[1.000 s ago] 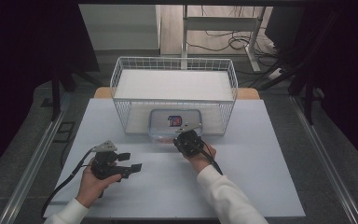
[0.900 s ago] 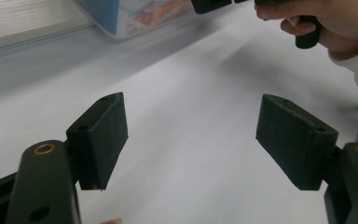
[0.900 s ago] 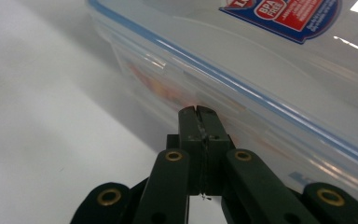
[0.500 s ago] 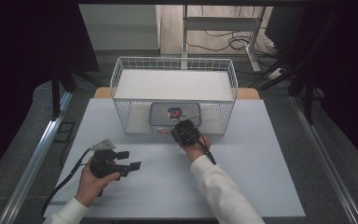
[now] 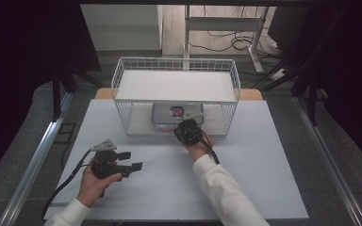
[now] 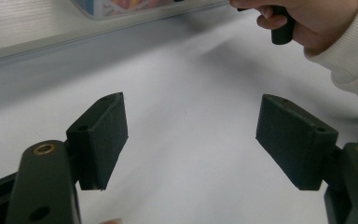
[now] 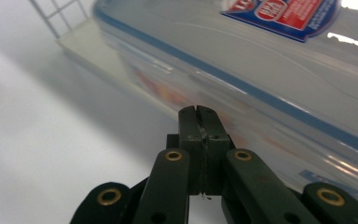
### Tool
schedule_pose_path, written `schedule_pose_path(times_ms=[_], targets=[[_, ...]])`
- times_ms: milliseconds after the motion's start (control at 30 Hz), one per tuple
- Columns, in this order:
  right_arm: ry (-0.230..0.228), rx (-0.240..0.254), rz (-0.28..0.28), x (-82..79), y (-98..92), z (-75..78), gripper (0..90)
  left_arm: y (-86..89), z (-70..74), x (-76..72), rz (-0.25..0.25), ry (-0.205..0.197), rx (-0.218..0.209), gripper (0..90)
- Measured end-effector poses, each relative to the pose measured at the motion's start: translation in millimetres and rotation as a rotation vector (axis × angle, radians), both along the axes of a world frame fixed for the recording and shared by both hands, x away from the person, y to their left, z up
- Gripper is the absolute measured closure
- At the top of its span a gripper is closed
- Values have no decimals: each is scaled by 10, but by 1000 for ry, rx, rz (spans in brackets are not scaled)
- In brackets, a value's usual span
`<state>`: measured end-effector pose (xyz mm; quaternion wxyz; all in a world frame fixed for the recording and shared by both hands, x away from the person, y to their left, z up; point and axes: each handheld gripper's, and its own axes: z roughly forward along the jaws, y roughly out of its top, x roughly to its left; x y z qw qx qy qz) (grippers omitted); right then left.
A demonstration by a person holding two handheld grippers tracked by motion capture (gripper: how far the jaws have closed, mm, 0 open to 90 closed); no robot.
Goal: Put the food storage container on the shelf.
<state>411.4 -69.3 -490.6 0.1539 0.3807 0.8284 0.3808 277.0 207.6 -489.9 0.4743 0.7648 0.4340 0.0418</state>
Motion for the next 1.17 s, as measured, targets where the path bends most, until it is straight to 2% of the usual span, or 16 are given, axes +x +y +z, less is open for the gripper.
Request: schedule_pose_path(times_ms=[100,200,300,467,533,600,667,733,800,1033,1167], targets=[[11,33,44,-125,-67,50,888,-3,-10,-8,5,-12,29,245],[12,37,103,-322,-215,96,888,-22,-19,-48,3,-20,57,244],[22,52,139,-571,-463,161,888,-42,-19,-93,-2,-24,66,241],[15,65,148,-993,-996,269,885,-43,-3,-169,11,-56,110,237],[17,64,148,-1130,-1207,282,806,-45,-1,-196,17,-61,125,235],[16,77,122,-1251,-1420,274,627,-50,0,-211,15,-65,128,232],[9,97,72,-1330,-1568,248,524,-56,-3,-215,14,-65,128,232],[13,108,33,-1406,-1699,216,485,-64,-11,-207,13,-61,125,232],[-2,89,22,-1435,-1756,203,453,-70,-21,-191,10,-57,125,232],[9,106,15,-1391,-1779,164,314,-96,-53,-166,3,-57,132,231],[-28,122,-5,-1400,-1796,185,287,-79,-42,-147,15,-56,131,229]])
